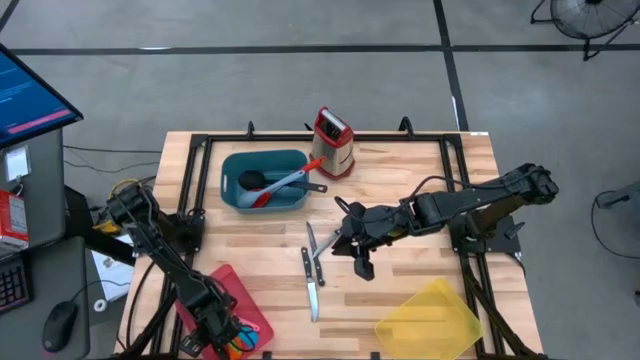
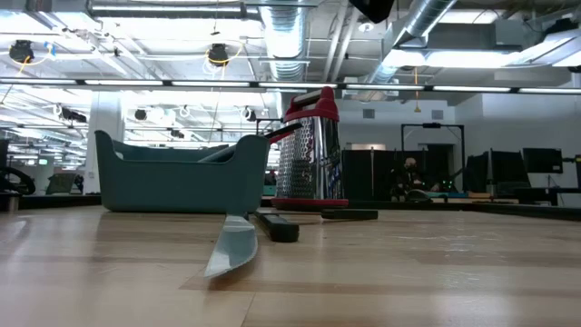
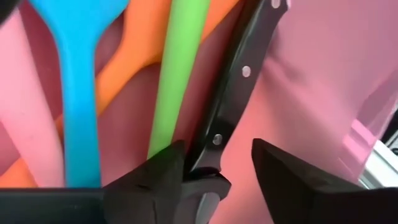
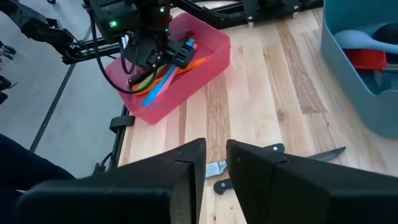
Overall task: Pick & Place Kitchen Items
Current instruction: Put the black table knife into the yellow bin
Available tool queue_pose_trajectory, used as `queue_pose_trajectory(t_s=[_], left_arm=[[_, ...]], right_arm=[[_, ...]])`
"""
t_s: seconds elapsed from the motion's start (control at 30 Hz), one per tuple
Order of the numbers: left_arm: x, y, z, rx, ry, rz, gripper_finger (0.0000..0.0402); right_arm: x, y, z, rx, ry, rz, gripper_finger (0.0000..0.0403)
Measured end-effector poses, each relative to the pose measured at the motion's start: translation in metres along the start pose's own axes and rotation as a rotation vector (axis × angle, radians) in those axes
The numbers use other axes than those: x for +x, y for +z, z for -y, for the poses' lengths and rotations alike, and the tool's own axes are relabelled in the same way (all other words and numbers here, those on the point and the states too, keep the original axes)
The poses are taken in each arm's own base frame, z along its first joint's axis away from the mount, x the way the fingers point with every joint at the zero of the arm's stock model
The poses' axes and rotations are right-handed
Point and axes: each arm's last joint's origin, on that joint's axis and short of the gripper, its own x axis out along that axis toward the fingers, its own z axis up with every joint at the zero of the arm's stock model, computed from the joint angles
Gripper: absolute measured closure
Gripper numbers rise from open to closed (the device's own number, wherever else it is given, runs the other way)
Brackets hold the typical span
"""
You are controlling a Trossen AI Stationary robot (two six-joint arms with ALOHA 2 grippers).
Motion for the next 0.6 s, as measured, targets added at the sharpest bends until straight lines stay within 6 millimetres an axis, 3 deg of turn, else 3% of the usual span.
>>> queue_pose_trajectory(t_s=[0.43,0.6], left_arm=[[0.0008,-0.0019,-0.0023,0.044,0.028,-0.003,0.0365],[0.0001,-0.0015,-0.0034,0.014,0.013,-0.012,0.0397]], right_arm=[[0.0001,0.0008,0.002,0.003,-0.005,0.002,0.0331],[0.0001,0.0008,0.002,0.004,-0.005,0.002,0.0331]])
